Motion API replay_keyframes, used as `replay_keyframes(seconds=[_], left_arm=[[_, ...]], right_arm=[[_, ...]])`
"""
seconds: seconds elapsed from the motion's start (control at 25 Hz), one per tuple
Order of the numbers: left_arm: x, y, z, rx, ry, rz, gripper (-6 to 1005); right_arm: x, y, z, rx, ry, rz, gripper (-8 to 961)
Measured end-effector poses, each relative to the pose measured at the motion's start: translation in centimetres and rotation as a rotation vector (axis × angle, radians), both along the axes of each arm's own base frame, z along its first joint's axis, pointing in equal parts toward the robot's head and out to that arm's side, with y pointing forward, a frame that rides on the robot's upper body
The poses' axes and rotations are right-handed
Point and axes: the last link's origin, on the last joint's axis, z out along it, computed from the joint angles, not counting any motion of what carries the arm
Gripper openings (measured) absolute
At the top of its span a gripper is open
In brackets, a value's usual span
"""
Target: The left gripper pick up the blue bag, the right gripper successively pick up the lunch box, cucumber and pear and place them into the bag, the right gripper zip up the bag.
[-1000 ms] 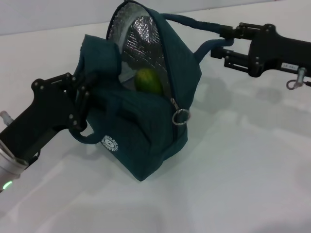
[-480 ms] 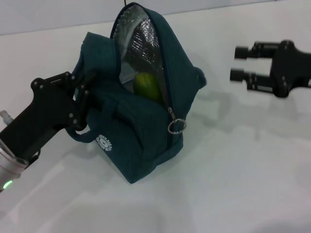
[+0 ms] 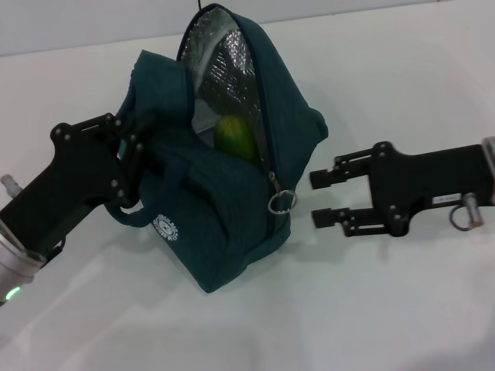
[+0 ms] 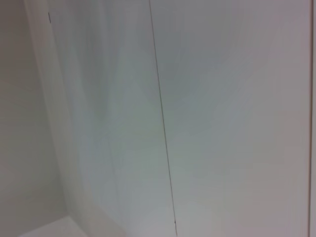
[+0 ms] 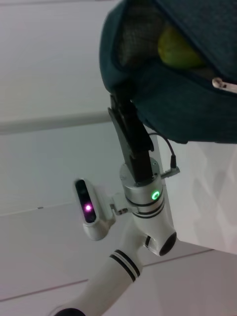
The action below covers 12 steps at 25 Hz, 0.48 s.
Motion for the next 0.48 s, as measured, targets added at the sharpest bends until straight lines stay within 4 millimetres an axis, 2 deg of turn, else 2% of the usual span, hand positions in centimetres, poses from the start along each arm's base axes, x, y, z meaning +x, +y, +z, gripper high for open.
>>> replay_keyframes(seconds=[0.48], left_arm=[[0.0,0.0,0.0,-0.002,0.000,-0.002,146]], right_arm=[[-1.5,1.3,-2.5,-0.031,-0.037,0.014,491]])
